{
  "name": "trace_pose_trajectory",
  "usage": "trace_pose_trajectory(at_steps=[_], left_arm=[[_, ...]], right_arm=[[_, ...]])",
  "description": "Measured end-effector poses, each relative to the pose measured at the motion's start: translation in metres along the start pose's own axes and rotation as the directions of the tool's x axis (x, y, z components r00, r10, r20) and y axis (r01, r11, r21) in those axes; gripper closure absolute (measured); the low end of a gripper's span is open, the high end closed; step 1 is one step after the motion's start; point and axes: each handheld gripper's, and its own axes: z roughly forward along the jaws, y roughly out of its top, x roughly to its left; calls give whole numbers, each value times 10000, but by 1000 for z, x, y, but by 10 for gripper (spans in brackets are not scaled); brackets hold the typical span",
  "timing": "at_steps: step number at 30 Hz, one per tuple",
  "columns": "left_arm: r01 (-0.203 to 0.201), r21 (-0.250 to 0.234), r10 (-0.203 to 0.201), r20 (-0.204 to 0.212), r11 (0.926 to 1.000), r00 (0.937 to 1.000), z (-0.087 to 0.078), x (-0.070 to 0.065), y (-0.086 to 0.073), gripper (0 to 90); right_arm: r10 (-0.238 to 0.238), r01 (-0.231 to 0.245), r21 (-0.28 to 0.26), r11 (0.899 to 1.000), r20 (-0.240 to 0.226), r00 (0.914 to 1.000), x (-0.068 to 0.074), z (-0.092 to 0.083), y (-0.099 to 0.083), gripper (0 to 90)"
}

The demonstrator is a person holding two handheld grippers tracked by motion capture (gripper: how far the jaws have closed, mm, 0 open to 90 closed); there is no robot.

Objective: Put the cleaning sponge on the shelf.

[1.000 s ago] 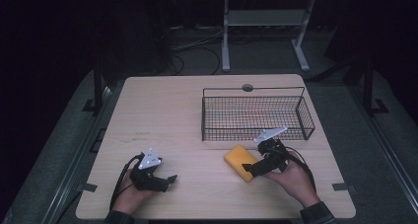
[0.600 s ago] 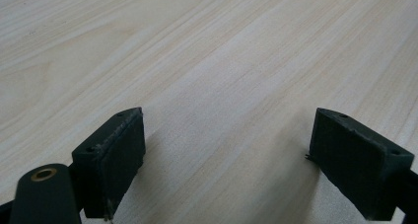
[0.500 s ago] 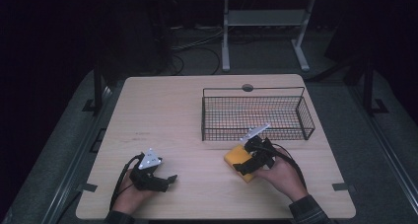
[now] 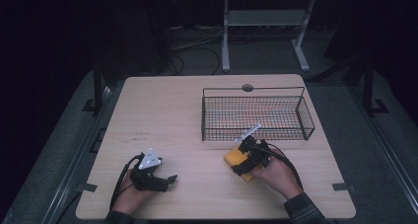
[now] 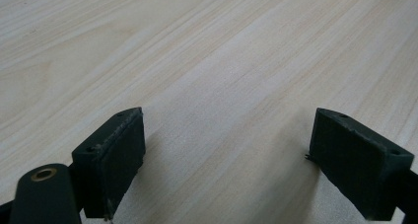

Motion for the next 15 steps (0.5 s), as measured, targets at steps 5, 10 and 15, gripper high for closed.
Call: trace_pose_trajectory(at_steps=[5, 10, 15], left_arm=[[5, -2, -5, -7, 10000, 10000, 0, 0, 0, 131], [4, -1, -4, -6, 10000, 10000, 0, 0, 0, 130], [26, -3, -26, -3, 10000, 10000, 0, 0, 0, 130]], right_arm=[[-6, 6, 311, 9995, -7, 10000, 1, 6, 0, 67], [-138, 139, 428, 9990, -16, 9999, 2, 10, 1, 133], [-168, 166, 540, 9984, 33, 9999, 2, 12, 1, 168]])
